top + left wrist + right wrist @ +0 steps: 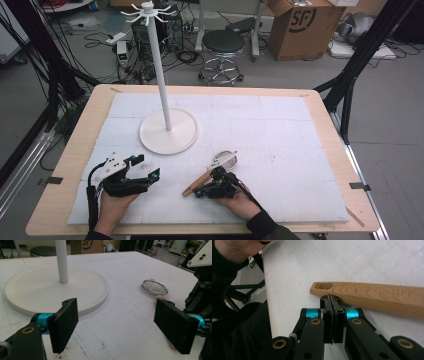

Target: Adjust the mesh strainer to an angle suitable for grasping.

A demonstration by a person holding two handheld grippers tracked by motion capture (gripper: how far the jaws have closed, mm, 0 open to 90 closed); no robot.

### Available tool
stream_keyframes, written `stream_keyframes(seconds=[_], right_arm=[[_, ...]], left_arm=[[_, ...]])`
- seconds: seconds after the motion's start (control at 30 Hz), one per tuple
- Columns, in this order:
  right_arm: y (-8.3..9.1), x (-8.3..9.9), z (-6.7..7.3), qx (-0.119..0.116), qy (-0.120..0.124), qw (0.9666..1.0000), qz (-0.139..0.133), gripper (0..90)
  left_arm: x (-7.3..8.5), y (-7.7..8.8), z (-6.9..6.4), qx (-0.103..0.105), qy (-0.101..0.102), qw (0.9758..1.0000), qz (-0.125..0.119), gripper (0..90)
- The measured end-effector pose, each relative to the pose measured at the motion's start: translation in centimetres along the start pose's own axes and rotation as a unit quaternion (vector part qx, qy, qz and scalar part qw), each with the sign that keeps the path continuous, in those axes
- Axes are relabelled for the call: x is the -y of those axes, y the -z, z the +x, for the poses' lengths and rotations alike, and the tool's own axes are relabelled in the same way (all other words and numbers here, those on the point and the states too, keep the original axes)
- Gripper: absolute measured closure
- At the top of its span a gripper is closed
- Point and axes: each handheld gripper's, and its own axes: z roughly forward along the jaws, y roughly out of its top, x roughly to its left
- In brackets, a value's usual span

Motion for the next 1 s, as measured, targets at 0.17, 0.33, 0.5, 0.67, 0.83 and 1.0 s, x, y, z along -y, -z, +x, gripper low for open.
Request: stream_keyframes(seconds=[0.17,0.33,0.5,0.67,0.83,1.0], right_arm=[[-1.1,-1.2,-0.2,0.001,0.001,1.0,0.002,89.7],[-1.5,-1.8,-0.3,0.003,-0.002,1.0,0.0,89.7],[-1.8,-2.1,-0.4,0.005,-0.004,1.0,-0.002,89.7],[-2.2,-2.6,-0.5,0.007,0.0,1.0,-0.001,89.7],[-2.5,-3.0,-0.8,0.008,-0.008,0.9999,-0.006,89.7],[-2.7,-3.3,-0.8,0.016,-0.008,0.9998,-0.009,89.8]], left_arm=[[0.0,0.0,0.0,0.0,0.002,1.0,-0.002,20.4],[0.0,0.1,0.0,0.0,0.001,1.0,-0.003,20.3],[0.0,0.1,0.1,-0.001,0.001,1.0,-0.002,20.3],[0.0,0.0,0.0,-0.001,0.002,1.0,-0.002,20.3],[0.0,0.0,0.1,-0.002,0.001,1.0,0.0,20.3],[0.0,0.1,0.1,0.0,0.002,1.0,-0.001,20.4]])
